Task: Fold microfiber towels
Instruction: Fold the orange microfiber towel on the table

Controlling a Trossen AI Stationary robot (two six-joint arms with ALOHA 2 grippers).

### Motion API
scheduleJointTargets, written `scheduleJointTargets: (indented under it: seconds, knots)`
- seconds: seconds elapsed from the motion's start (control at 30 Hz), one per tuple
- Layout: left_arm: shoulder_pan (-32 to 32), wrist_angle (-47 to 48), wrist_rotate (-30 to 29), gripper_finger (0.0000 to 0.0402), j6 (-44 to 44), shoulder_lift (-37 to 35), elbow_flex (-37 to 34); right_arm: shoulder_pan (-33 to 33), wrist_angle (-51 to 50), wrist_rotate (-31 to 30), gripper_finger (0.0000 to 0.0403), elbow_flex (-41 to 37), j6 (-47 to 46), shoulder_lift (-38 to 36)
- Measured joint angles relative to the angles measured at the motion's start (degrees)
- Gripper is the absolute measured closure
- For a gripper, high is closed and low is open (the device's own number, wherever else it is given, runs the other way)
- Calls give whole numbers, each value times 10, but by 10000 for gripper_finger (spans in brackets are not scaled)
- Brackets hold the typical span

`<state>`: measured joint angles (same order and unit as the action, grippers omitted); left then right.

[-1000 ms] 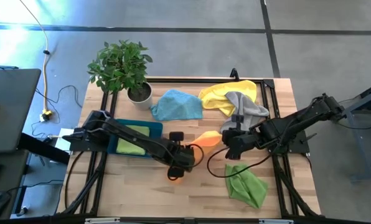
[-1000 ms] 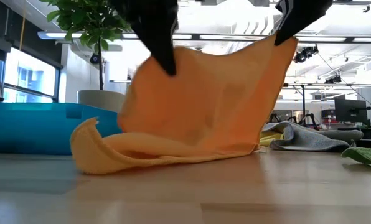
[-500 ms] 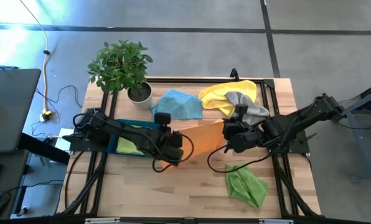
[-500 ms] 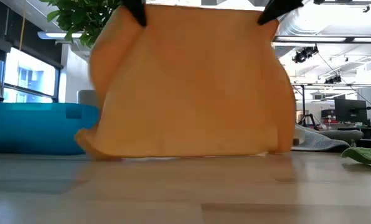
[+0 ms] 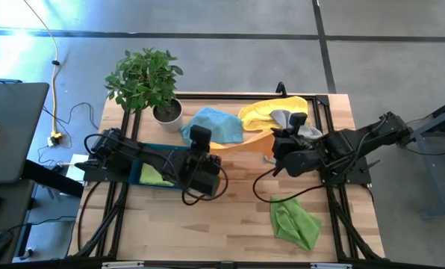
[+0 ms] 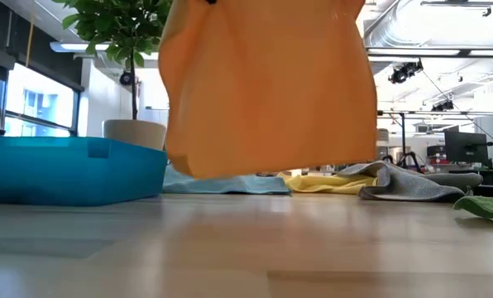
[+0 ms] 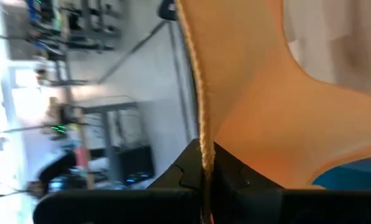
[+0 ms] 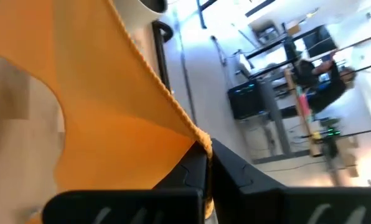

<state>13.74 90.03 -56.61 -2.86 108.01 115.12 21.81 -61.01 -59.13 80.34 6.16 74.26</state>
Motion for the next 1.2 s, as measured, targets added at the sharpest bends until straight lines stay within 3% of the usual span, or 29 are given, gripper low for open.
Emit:
scheduleJointTargets:
  seconds: [0.3, 0.4, 0.47, 0.6, 0.67, 0.93, 1.03, 1.2]
  knots:
    - [-31, 0, -100, 399, -72, 0, 3, 0, -2, -107, 403, 0, 68, 0]
    - [-35, 0, -103, 399, -48, 0, 3, -1, -4, -96, 403, 0, 39, 0]
    - [-30, 0, -71, 399, -3, 0, 3, -1, -5, -41, 403, -7, -15, 0]
    - [-13, -24, 105, 399, 142, 3, -13, 2, -9, 127, 403, -60, -137, 0]
    - [-1, -56, 165, 400, 200, 10, -43, 13, 3, 185, 403, -105, -195, 0]
    - [68, -240, 310, 401, 242, 52, -148, 74, 202, 348, 403, -286, -267, 0]
    - [83, -282, 345, 401, 248, 72, -157, 86, 274, 426, 403, -323, -273, 1]
    - [97, -330, 433, 401, 248, 97, -157, 97, 296, 514, 403, -344, -302, 0]
